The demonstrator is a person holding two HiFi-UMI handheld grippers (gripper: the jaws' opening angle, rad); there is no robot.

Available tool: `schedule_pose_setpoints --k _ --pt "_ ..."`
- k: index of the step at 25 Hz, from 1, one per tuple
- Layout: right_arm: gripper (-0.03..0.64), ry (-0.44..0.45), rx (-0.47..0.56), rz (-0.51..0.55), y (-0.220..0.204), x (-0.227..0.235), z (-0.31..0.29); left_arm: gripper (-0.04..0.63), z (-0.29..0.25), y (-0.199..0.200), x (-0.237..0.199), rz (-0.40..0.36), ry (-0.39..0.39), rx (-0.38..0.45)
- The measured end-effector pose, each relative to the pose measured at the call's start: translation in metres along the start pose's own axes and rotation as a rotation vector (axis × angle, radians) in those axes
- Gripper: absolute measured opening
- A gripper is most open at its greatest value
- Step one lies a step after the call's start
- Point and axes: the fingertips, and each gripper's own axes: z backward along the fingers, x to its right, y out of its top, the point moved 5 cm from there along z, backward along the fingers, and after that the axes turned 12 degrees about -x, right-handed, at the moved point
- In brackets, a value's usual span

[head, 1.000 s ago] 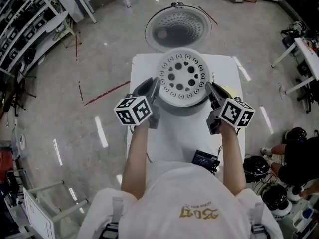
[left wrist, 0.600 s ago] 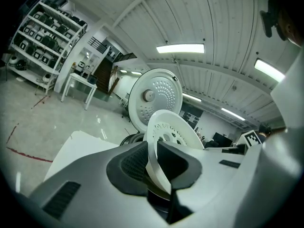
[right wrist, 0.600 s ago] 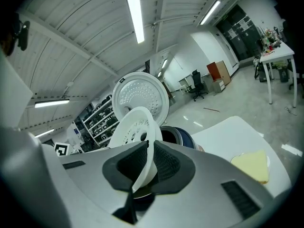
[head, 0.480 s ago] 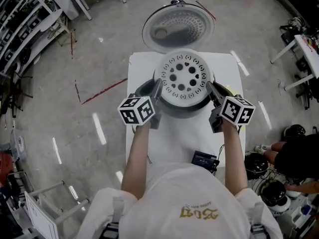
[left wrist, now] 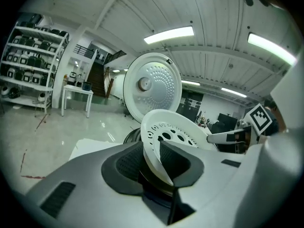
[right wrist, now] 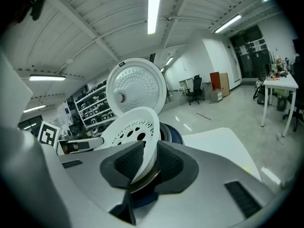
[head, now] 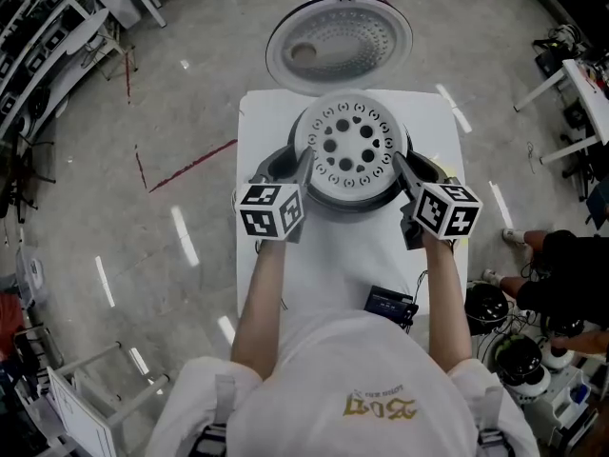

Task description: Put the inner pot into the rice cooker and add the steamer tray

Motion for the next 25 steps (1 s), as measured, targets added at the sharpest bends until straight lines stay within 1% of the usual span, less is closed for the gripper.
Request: schedule_pose_setpoints --k 2,5,8,11,12,14,16,18,21,24,25 --pt "0.106 -0.037 -0.013 0.025 -0.002 0.002 -0.001 0.125 -0.003 -0.002 0.003 -0.037 0.016 -0.020" --pt "0.112 -0.090 -0.027 0.063 -0.004 0.005 -0.003 0.146 -0.006 -0.003 0.006 -0.069 0.025 -0.033" --pt "0.114 -0.125 -0.025 0.088 -0.003 0.006 -0.006 0.157 -0.009 -0.002 0.006 -0.095 0.031 -0.040" --pt "0.118 -0.191 -0.016 0.133 -0.003 0.006 -0.003 0.184 -0.008 -0.003 0.007 -0.124 0.041 -0.049" --pt "0.120 -0.200 -0.012 0.138 -0.005 0.007 -0.002 0.187 -0.009 -0.004 0.009 -0.141 0.050 -0.054" --pt "0.121 -0.199 -0.006 0.132 -0.007 0.007 0.002 0.201 -0.009 -0.007 0.011 -0.182 0.077 -0.068" --pt "0.123 -0.197 0.000 0.129 -0.008 0.005 0.006 0.269 -0.009 -0.009 0.012 -0.228 0.112 -0.081" --pt "0.123 -0.196 0.008 0.125 -0.010 0.003 0.011 0.301 -0.007 -0.011 0.013 -0.259 0.136 -0.087" --pt "0.123 -0.193 0.028 0.119 -0.013 0.000 0.021 0.296 0.001 -0.011 0.018 -0.249 0.137 -0.074" --pt "0.116 -0.176 0.047 0.111 -0.017 -0.006 0.030 0.264 0.011 -0.008 0.024 -0.245 0.133 -0.043" --pt "0.098 -0.161 0.052 0.102 -0.020 -0.009 0.034 0.259 0.015 -0.007 0.026 -0.241 0.129 -0.031"
